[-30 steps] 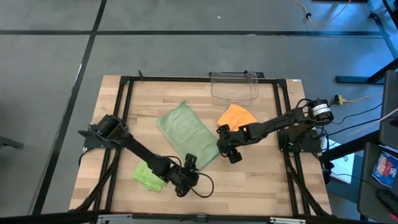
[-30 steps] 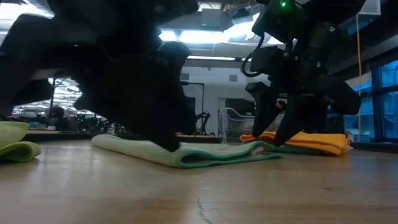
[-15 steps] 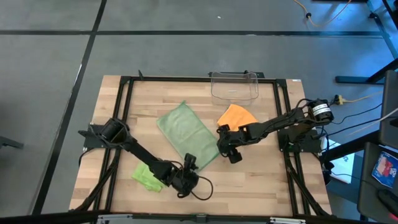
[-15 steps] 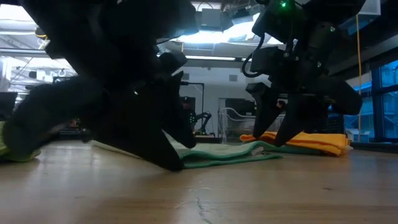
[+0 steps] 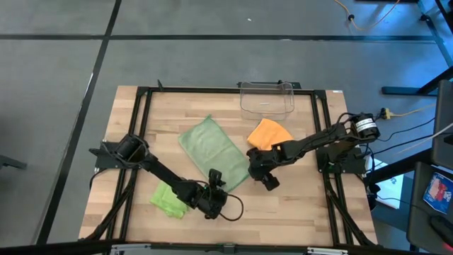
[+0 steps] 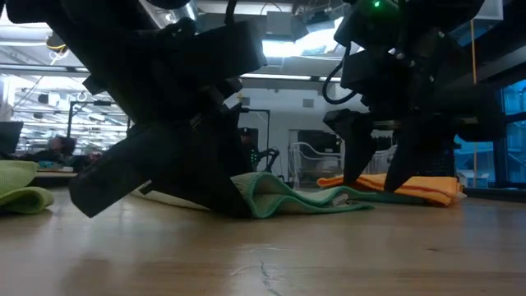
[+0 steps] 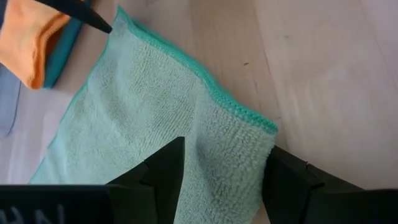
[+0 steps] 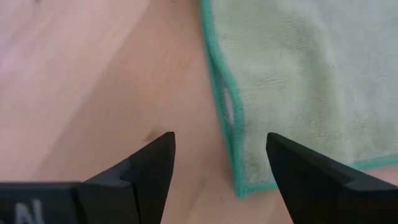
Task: Fold microfiber towels
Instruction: Fold the light green microfiber cloth
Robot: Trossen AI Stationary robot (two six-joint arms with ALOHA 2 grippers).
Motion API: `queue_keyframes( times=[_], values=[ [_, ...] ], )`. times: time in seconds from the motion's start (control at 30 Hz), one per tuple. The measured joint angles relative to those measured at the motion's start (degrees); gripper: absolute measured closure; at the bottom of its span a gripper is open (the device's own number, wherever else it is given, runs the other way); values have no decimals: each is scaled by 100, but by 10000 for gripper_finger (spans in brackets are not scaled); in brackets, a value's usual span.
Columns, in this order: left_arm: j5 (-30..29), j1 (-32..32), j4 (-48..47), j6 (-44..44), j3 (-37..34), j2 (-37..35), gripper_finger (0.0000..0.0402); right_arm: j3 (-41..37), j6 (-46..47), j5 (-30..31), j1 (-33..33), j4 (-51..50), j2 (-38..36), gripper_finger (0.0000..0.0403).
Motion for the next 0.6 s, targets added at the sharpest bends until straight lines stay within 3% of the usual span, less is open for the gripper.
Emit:
queue_keyframes(
  times=[0.43, 0.6],
  values=[
    [28, 15, 8, -48, 0, 2, 223, 15, -304, 469, 3, 753, 669, 148],
    [36, 15, 28, -48, -2, 2, 223, 16, -306, 488, -48, 863, 741, 170]
  ],
)
